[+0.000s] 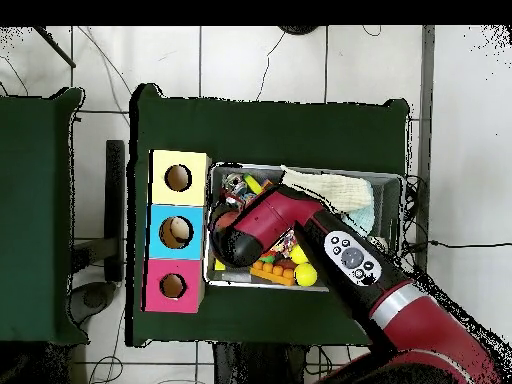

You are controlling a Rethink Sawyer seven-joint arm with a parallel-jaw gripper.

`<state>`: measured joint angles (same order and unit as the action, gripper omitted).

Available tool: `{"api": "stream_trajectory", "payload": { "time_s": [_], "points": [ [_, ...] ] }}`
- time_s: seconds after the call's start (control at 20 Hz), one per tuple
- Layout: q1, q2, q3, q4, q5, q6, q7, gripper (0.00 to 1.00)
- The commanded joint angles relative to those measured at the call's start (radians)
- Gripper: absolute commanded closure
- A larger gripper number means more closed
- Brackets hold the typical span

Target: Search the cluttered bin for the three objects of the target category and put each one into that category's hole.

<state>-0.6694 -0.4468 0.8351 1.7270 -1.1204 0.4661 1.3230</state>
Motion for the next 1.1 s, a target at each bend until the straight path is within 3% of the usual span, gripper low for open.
{"api": "stream_trajectory", "payload": {
  "time_s": [0.05,0.15,0.4,0.55,0.95,1.1],
  "points": [
    [-0.014,0.069,-0.083,-0.135,-0.016,-0.008,-0.029,0.00],
    [-0.001,0.055,-0.107,-0.134,-0.022,-0.012,0.016,0.00],
    [0.026,0.045,-0.138,-0.145,-0.029,0.007,0.030,0.00],
    [0.024,0.052,-0.147,-0.138,-0.039,-0.041,0.057,0.00],
    [0.024,0.068,-0.149,-0.152,0.025,0.032,-0.016,0.00],
    [0.031,0.049,-0.150,-0.138,0.009,0.014,-0.030,0.00]
  ]
}}
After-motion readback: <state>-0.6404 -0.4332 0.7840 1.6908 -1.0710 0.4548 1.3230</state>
